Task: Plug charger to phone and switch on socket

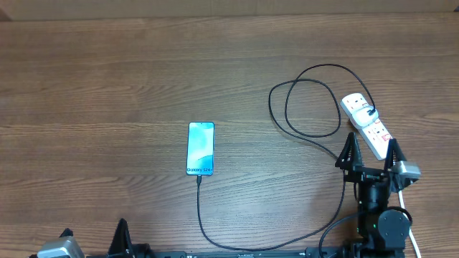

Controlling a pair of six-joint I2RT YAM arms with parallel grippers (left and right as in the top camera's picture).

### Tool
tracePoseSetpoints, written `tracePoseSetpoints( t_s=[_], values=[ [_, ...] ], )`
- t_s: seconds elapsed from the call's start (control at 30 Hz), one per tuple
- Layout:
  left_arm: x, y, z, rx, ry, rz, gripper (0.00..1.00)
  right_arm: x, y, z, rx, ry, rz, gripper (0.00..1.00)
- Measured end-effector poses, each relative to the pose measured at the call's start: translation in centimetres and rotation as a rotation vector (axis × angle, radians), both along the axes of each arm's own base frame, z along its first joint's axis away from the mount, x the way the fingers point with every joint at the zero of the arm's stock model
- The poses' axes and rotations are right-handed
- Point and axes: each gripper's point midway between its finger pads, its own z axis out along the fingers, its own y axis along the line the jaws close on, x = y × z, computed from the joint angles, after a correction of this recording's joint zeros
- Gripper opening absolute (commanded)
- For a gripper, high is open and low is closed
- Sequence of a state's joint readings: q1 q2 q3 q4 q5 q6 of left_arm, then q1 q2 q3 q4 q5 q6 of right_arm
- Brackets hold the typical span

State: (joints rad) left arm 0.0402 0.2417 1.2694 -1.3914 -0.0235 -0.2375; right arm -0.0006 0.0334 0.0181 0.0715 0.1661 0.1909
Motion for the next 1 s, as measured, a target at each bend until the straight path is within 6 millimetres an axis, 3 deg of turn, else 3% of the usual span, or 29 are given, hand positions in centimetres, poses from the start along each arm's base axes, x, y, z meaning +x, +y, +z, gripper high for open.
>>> tracePoseSetpoints(
  t_s=[0.33, 1.0],
  values=[
    [0.0, 0.0, 0.0, 0.0, 0.0, 0.0, 0.99, -0.1, -1.5, -3.3, 0.059, 0.125, -0.088, 1.0],
    [0.0, 0.0, 0.0, 0.0, 0.0, 0.0, 0.99, -0.2, -1.7, -3.3, 0.07, 0.124, -0.1, 1.0]
  ],
)
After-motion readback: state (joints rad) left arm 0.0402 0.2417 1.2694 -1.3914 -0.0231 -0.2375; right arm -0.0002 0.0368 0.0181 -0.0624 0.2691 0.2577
